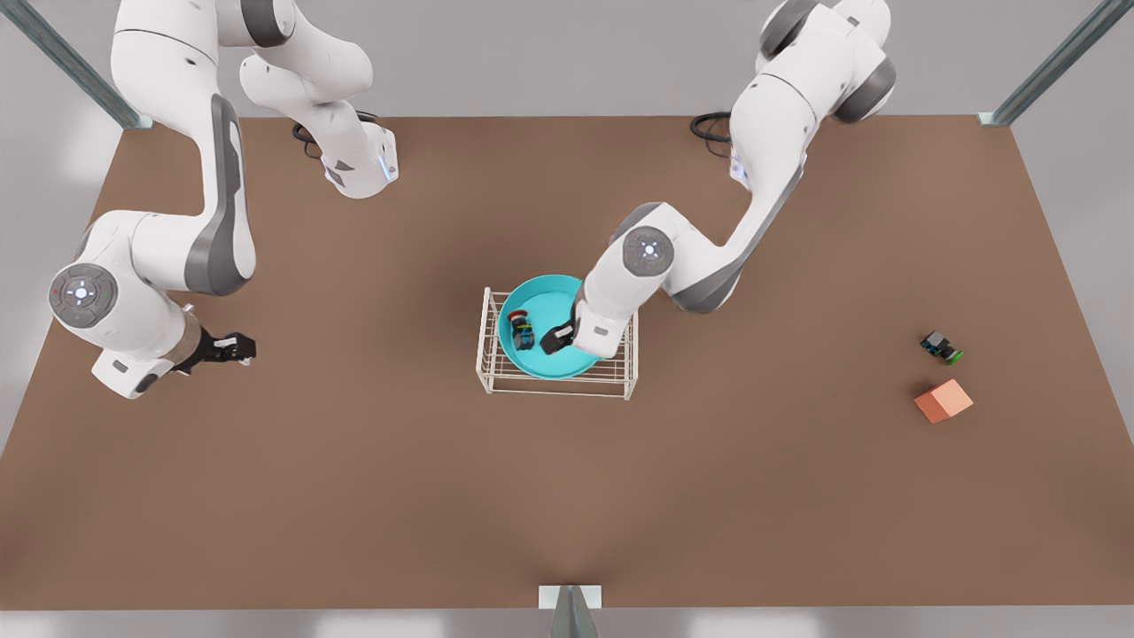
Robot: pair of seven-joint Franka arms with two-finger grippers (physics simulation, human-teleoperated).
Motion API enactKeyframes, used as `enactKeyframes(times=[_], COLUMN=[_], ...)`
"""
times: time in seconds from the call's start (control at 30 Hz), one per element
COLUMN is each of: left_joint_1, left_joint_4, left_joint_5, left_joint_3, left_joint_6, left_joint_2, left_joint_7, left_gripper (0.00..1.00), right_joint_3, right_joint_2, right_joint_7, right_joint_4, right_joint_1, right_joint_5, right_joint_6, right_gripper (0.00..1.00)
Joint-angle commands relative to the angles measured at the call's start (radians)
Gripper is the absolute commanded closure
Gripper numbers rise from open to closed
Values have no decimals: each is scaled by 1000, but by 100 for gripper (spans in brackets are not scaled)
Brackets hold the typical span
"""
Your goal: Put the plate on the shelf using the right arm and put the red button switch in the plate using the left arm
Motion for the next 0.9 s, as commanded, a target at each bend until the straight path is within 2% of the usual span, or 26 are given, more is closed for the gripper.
enactKeyframes(times=[0.0,0.07,0.1,0.17,0.3,0.33,0.37,0.43,0.47,0.53,0.87], left_joint_1=[108,194,304,406,528,278,277,272,272,260,257], left_joint_4=[4,59,84,-109,-37,-31,-199,-367,-505,-408,-398], left_joint_5=[77,306,308,237,200,6,-25,-25,-25,-21,-19], left_joint_3=[2,8,4,5,27,401,406,406,406,404,404], left_joint_6=[-378,-513,-563,-513,-529,-567,-428,-320,-236,-245,-247], left_joint_2=[-60,-65,-93,-245,-225,-249,-353,-455,-536,-489,-473], left_joint_7=[491,896,1005,1051,1101,1283,1283,1280,1269,1229,1218], left_gripper=[0,0,0,0,0,0,0,0,0,0,0], right_joint_3=[0,0,0,-2,-4,-4,-4,-4,-2,-2,-4], right_joint_2=[0,2,3,27,23,23,22,23,23,23,28], right_joint_7=[-13,-11,-10,-11,-13,-13,-13,-16,-16,-14,-13], right_joint_4=[7,7,7,7,10,13,21,22,22,22,22], right_joint_1=[-6,-6,-6,-15,-15,-17,-17,-15,-15,-15,-17], right_joint_5=[-1,-1,-1,1,1,1,1,1,1,2,2], right_joint_6=[-15,-15,-15,-15,-17,-26,-30,-52,-52,-52,-52], right_gripper=[0,0,0,0,0,0,0,0,0,0,0])
